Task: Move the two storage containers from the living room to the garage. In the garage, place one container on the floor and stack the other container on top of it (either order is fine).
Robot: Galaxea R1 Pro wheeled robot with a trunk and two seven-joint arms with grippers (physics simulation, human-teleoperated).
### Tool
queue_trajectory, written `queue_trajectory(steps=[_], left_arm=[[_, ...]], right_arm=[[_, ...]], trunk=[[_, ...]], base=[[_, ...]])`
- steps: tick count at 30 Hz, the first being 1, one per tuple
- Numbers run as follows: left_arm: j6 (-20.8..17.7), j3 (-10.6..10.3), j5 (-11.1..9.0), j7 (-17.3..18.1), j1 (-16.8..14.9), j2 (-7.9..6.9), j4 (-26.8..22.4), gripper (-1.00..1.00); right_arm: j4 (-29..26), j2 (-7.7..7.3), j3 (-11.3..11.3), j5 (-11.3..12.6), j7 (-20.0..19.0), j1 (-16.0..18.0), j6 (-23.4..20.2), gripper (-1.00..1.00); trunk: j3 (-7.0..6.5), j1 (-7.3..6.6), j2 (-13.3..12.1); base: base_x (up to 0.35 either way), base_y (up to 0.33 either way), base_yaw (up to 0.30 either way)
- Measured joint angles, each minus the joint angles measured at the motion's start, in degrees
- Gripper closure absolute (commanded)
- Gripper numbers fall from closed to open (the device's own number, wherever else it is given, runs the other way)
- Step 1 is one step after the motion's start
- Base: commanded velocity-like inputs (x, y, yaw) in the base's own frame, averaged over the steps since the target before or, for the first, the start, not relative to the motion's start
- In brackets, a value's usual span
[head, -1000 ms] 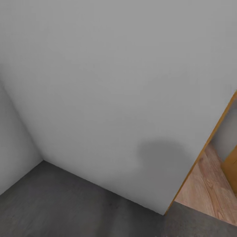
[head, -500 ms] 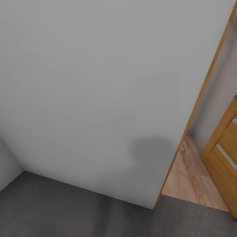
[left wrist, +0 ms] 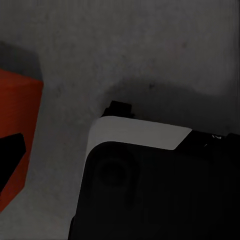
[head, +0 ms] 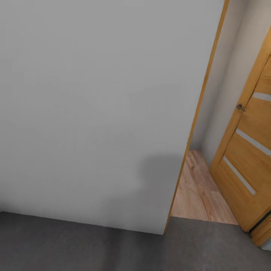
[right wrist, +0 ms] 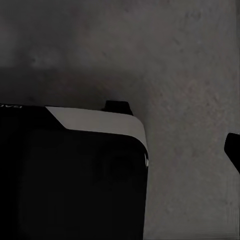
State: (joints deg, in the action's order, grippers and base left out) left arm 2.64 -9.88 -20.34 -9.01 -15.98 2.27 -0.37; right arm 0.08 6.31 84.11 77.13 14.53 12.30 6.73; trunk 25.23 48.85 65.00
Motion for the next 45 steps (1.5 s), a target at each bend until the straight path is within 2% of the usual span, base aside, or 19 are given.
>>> queue_trajectory(steps=[45], left_arm=[[-0.04, 0.0, 0.0, 0.02, 0.0, 0.0, 0.0, -1.0]], right_arm=[[0.0, -0.02, -0.04, 0.01, -0.35, -0.01, 0.0, -1.0]], trunk=[[-0.9, 0.0, 0.0]], base=[[0.0, 0.0, -0.29]])
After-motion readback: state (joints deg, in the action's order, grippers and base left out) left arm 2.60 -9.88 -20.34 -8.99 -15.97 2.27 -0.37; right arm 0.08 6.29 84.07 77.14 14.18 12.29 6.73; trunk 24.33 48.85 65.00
